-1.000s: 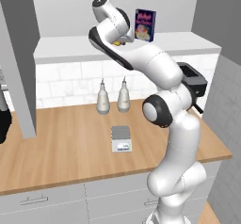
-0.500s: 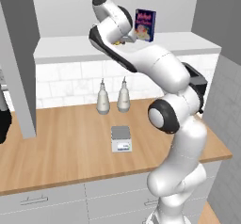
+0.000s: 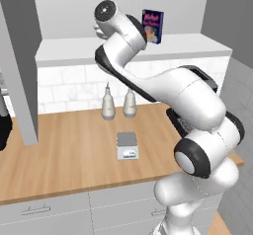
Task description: Pick the bar and place it on the digital scale for weighing, and close the cabinet.
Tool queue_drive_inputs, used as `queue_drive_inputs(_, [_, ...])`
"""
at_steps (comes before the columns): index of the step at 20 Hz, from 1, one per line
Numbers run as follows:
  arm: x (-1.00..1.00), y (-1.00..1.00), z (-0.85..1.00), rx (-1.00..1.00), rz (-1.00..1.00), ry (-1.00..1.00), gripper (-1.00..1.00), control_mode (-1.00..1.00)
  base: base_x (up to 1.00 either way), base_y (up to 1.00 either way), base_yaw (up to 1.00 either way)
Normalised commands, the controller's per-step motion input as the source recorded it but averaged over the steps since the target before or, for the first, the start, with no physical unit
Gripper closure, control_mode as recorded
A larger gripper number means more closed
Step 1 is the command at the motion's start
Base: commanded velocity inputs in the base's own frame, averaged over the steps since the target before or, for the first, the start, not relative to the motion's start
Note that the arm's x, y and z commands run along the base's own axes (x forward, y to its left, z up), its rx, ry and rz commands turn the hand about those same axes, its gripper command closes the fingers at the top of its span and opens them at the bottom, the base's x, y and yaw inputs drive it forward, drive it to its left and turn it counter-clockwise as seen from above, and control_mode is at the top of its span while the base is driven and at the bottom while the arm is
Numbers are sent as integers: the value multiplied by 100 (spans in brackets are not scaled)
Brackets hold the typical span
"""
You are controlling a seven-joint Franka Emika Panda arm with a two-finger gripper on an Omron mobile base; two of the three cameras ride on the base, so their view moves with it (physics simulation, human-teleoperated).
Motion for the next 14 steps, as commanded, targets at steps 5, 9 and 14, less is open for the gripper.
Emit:
queue_drive_inputs(5, [-100,-9,28,-1,27,-1,100,-100,0,0,0])
queue_drive_inputs(9, [-100,-25,6,-5,29,6,100,-100,0,0,0])
queue_drive_inputs(14, [-100,-12,2,-11,27,3,100,-100,0,0,0])
